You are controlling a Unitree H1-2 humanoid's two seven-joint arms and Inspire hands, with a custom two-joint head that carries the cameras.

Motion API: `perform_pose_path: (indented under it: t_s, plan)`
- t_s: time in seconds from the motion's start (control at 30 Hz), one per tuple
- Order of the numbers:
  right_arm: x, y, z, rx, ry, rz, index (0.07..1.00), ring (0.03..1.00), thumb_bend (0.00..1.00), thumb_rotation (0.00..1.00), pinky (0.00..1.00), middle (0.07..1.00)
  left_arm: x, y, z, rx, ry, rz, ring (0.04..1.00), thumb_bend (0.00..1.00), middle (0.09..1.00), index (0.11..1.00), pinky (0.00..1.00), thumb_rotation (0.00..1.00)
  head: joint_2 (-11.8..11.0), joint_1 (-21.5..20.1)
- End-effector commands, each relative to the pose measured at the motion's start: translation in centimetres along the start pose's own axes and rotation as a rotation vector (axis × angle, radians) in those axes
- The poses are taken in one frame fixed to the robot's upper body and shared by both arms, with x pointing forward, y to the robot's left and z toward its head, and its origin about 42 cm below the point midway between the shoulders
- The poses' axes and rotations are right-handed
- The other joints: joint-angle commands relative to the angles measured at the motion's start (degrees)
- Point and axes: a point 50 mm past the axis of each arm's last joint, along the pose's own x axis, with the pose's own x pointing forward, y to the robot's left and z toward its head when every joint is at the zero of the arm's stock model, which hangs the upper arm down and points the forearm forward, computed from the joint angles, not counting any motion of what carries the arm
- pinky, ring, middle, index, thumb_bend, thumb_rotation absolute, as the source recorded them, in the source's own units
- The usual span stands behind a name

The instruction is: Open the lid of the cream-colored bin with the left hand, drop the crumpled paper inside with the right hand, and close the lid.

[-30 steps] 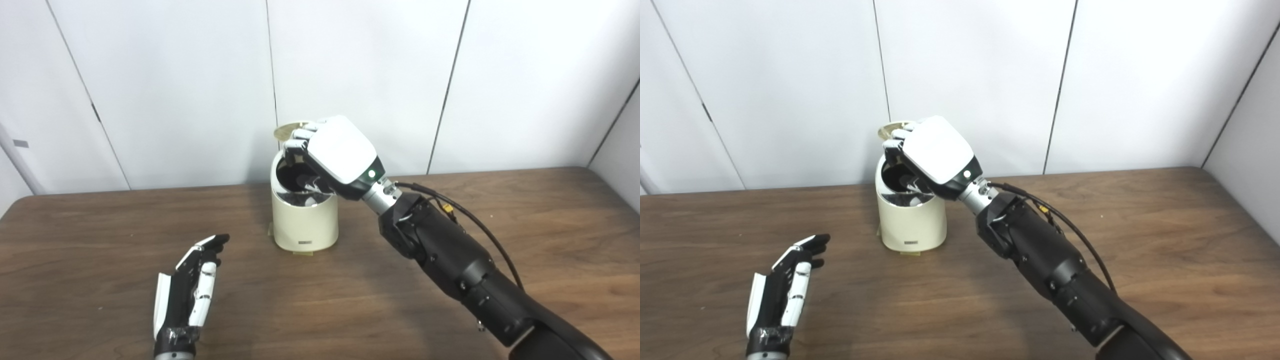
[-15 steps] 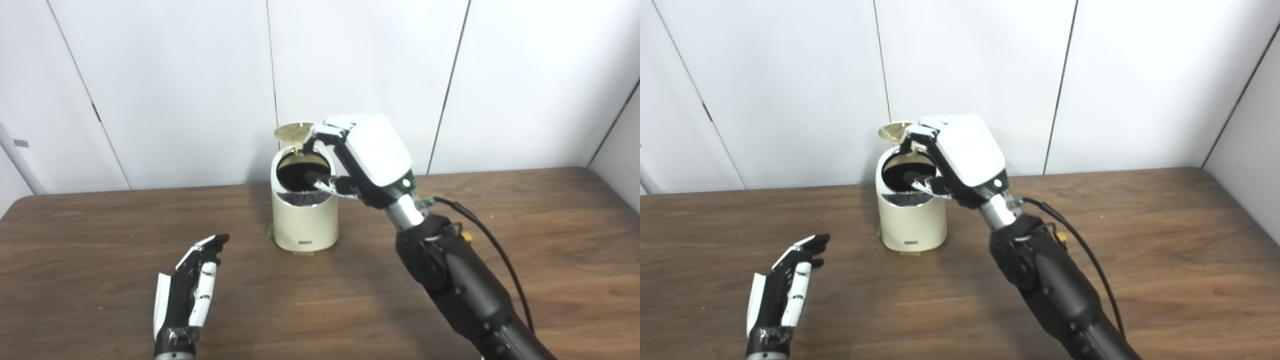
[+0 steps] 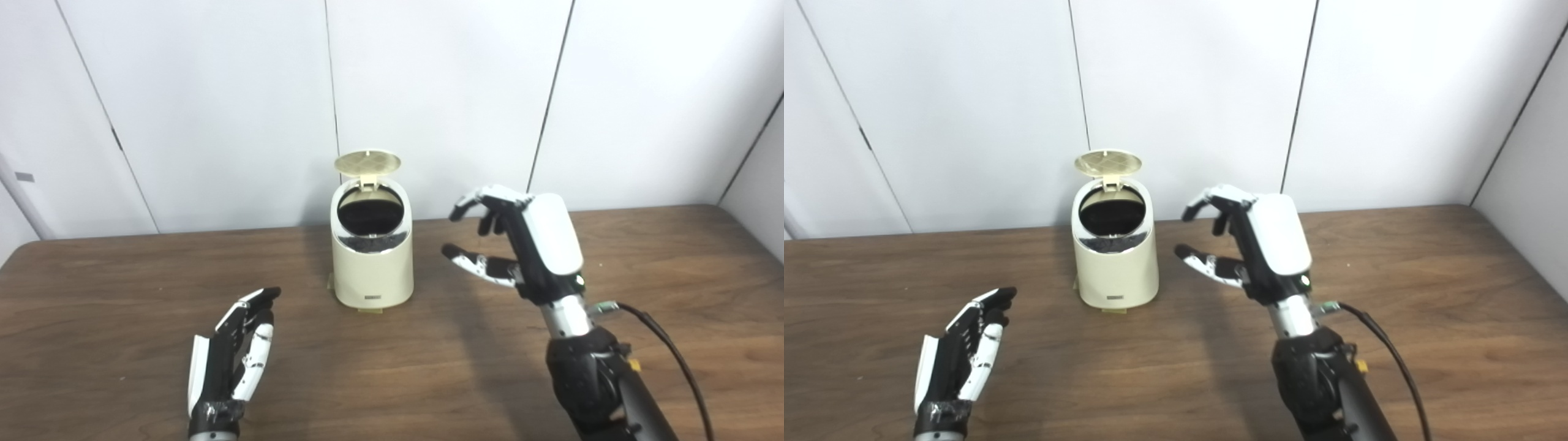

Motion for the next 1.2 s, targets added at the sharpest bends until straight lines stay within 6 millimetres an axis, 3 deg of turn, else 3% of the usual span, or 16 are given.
perform_pose_path:
  t_s: [0.0,0.37,0.83,0.87,0.93,1.07,1.17]
  plan:
    - [0.4,-1.3,0.4,0.039,-0.05,-0.054,0.493,0.479,0.48,0.15,0.34,0.626,0.8,0.2,0.8,-0.007,-0.057,0.011,0.805,0.37,0.797,0.781,0.75,0.8,0.04,-0.01]
    - [-4.7,-1.3,-2.7,0.166,0.115,-0.048,0.494,0.615,0.48,0.15,0.5,0.65,0.8,0.5,0.7,0.008,-0.071,0.012,0.801,0.35,0.794,0.778,0.75,0.84,0.15,0.19]
    - [-8.5,-0.1,-4.1,0.245,0.182,-0.048,0.496,0.619,0.48,0.16,0.52,0.65,0.7,1.0,0.4,0.018,-0.065,0.01,0.795,0.36,0.793,0.779,0.74,0.86,0.06,0.38]
    - [-8.7,0.0,-4.3,0.256,0.187,-0.046,0.598,0.624,0.35,0.36,0.52,0.656,0.8,1.0,0.4,0.02,-0.066,0.01,0.794,0.36,0.791,0.778,0.74,0.86,0.06,0.38]
    - [-9.1,0.2,-4.5,0.263,0.199,-0.046,0.654,0.623,0.28,0.48,0.52,0.659,1.0,1.1,0.5,0.029,-0.069,0.013,0.791,0.34,0.788,0.775,0.74,0.87,0.06,1.02]
    - [-10.0,0.9,-4.8,0.253,0.218,-0.046,0.672,0.655,0.28,0.54,0.55,0.669,2.6,2.1,1.9,0.062,-0.136,0.021,0.769,0.28,0.775,0.768,0.7,0.86,-0.08,1.21]
    - [-10.6,1.5,-4.9,0.257,0.234,-0.037,0.674,0.658,0.28,0.56,0.55,0.681,5.1,3.3,4.1,0.087,-0.218,0.033,0.763,0.31,0.769,0.749,0.68,0.84,-0.38,1.14]
